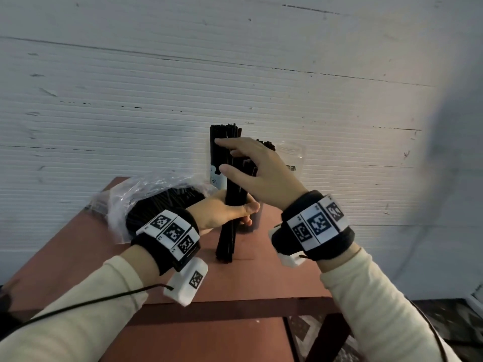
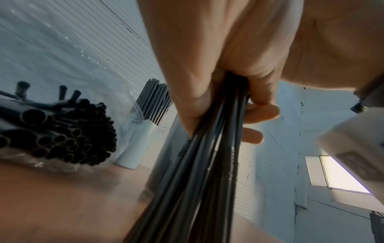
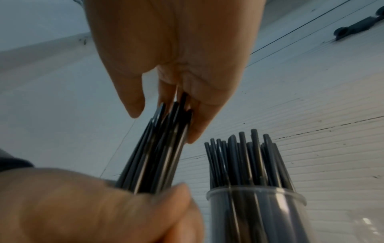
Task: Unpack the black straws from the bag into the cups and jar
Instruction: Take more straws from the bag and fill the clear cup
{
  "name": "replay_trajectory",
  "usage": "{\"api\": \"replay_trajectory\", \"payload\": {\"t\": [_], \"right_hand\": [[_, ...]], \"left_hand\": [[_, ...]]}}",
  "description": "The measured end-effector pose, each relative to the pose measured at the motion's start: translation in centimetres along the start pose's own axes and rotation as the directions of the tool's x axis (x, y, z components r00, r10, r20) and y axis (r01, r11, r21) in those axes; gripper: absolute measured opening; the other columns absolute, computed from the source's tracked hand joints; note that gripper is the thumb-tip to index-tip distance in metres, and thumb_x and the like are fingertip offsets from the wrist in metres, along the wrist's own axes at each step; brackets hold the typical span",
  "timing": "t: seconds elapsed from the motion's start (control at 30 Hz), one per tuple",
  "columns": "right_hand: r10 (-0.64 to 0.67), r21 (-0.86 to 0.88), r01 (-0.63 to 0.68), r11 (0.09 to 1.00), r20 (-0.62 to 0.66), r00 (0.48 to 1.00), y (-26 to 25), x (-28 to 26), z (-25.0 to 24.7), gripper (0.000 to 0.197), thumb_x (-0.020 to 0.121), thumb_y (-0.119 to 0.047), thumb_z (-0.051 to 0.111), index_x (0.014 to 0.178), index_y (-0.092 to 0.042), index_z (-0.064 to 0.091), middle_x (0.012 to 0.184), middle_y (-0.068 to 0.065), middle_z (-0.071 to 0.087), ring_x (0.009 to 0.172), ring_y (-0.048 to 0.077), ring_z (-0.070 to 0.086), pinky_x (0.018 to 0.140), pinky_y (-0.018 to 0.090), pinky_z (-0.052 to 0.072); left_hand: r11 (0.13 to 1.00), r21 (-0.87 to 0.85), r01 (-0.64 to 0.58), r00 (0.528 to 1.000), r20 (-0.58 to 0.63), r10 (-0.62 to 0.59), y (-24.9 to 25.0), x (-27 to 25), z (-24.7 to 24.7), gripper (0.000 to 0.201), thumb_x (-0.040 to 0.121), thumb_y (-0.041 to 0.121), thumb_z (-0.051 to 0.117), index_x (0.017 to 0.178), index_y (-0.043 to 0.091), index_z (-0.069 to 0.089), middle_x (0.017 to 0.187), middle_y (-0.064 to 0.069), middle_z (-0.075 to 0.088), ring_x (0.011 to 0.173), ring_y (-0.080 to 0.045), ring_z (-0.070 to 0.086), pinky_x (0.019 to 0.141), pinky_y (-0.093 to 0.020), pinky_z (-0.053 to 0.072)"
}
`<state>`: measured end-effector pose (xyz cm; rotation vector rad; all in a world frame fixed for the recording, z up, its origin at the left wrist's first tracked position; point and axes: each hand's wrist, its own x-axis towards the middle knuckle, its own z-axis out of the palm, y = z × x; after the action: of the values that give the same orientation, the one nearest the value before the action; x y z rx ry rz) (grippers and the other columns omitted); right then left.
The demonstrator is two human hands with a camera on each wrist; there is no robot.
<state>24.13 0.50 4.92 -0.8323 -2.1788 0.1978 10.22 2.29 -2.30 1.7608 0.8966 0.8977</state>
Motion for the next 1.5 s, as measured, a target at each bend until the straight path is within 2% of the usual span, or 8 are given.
{"api": "replay_trajectory", "payload": {"t": [0.3,0.43,0.63,0.77,0.87,1.1,1.23,1.5], "right_hand": [[-0.022,-0.041,0.021,0.999,-0.014,1.000,0.8,0.4,1.5,0.017,0.087,-0.006,0.063,0.099,-0.012,0.072,0.100,-0.002,0.067,0.091,0.001,0.058,0.084,0.002,0.037],[-0.046,-0.030,0.046,0.998,-0.014,0.999,0.2,0.1,1.3,0.022,0.087,-0.010,0.065,0.109,-0.012,0.069,0.108,0.000,0.066,0.100,0.003,0.057,0.090,0.005,0.038],[0.103,0.061,-0.092,0.994,-0.202,0.974,-0.1,-0.9,-0.9,0.070,0.077,-0.043,0.076,0.137,-0.024,0.045,0.129,-0.005,0.050,0.117,0.008,0.048,0.095,0.016,0.040],[0.148,0.169,-0.157,0.973,0.070,0.987,0.5,-1.5,-1.1,0.056,0.070,-0.052,0.077,0.116,-0.029,0.056,0.103,-0.012,0.055,0.097,0.003,0.055,0.080,0.017,0.042],[0.104,0.166,-0.165,0.972,0.328,0.939,0.5,-2.0,-0.5,0.028,0.080,-0.033,0.077,0.103,-0.020,0.069,0.091,-0.005,0.068,0.086,0.003,0.064,0.076,0.015,0.049],[0.101,0.237,-0.101,0.966,0.012,0.995,1.0,-0.3,-3.2,0.018,0.089,-0.014,0.067,0.074,-0.005,0.063,0.056,-0.012,0.055,0.054,-0.001,0.054,0.054,0.010,0.041],[0.193,0.304,-0.121,0.945,-0.218,0.957,2.3,2.0,-6.6,0.024,0.087,-0.013,0.067,0.073,0.005,0.059,0.053,-0.008,0.047,0.046,0.005,0.043,0.045,0.014,0.034],[0.274,0.294,-0.204,0.934,-0.220,0.936,3.9,4.9,-8.3,0.026,0.085,-0.017,0.067,0.077,0.006,0.059,0.058,0.002,0.046,0.047,0.015,0.037,0.042,0.020,0.030]], "left_hand": [[0.988,0.080,0.130,0.979,0.147,-0.141,-0.7,-0.4,-0.2,0.027,0.089,0.018,0.068,0.099,-0.007,0.066,0.095,-0.013,0.068,0.094,-0.020,0.064,0.097,-0.034,0.049],[0.947,0.208,0.244,0.957,0.107,-0.270,-1.1,-0.5,-0.1,0.040,0.093,0.043,0.055,0.073,0.009,0.065,0.083,-0.004,0.069,0.098,-0.017,0.067,0.102,-0.032,0.042],[0.981,0.182,0.071,0.992,0.090,-0.089,1.8,-1.5,-0.3,0.049,0.089,0.055,0.042,0.066,0.012,0.043,0.063,0.000,0.045,0.075,-0.018,0.056,0.097,-0.035,0.048],[0.981,0.195,-0.001,0.960,0.276,-0.054,3.8,-2.3,0.0,0.041,0.100,0.029,0.047,0.062,0.018,0.059,0.059,0.001,0.048,0.069,-0.019,0.055,0.076,-0.023,0.050],[0.994,0.103,0.024,0.941,0.333,-0.057,3.2,-2.1,0.3,0.025,0.098,0.016,0.056,0.101,-0.009,0.056,0.059,-0.001,0.048,0.063,-0.019,0.050,0.073,-0.032,0.051],[0.985,0.172,-0.014,0.999,-0.034,0.020,2.2,-0.7,-0.2,0.057,0.067,0.043,0.085,0.109,0.022,0.054,0.097,0.002,0.068,0.090,-0.008,0.066,0.082,-0.030,0.054],[0.976,0.214,-0.038,0.908,-0.400,0.123,1.2,1.3,-0.8,0.096,0.048,0.052,0.086,0.119,0.036,0.023,0.122,0.000,0.041,0.116,-0.014,0.048,0.101,-0.034,0.043],[0.996,0.088,0.031,0.965,-0.264,-0.006,0.4,6.8,-2.2,0.116,0.060,0.024,0.091,0.146,0.026,0.014,0.127,0.010,0.050,0.120,-0.011,0.052,0.109,-0.038,0.040]]}}
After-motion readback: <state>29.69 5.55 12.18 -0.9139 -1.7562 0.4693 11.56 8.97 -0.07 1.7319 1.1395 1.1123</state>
